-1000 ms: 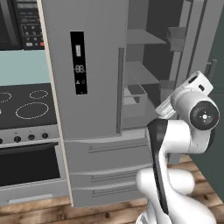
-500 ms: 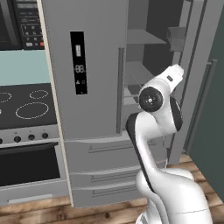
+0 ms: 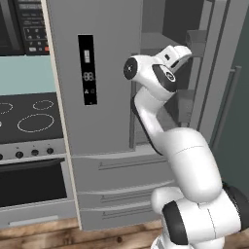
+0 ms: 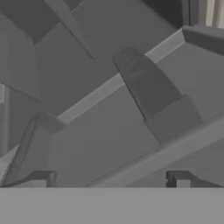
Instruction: Retrieve the sausage and cheese from the fridge and place them on the cutting board on the counter.
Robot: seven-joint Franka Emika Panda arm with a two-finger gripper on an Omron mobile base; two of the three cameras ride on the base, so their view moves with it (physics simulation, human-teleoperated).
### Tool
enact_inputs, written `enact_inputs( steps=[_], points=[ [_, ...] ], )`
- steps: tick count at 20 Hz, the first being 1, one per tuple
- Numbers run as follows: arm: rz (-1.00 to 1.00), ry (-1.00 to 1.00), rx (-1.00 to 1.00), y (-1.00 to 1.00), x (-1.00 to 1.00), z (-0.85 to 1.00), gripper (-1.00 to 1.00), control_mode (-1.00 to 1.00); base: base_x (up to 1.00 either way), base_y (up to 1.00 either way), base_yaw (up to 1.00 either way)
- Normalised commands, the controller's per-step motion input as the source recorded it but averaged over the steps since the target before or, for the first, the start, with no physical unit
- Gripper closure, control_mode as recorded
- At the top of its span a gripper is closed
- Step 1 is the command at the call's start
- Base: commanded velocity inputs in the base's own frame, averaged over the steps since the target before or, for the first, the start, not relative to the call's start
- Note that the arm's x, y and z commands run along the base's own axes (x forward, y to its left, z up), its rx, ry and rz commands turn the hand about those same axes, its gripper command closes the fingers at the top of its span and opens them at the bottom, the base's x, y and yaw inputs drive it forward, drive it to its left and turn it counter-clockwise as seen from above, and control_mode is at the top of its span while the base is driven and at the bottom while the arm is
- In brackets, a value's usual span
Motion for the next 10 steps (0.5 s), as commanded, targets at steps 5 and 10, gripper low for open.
enact_inputs(
  steps=[5, 10],
  points=[
    [-0.30, 0.01, 0.00, -0.53, 0.72, 0.23, -1.00, -1.00, 0.00, 0.00, 0.00],
    [-0.25, -0.01, 0.00, -0.57, 0.44, -0.55, -1.00, -1.00, 0.00, 0.00, 0.00]
  ],
)
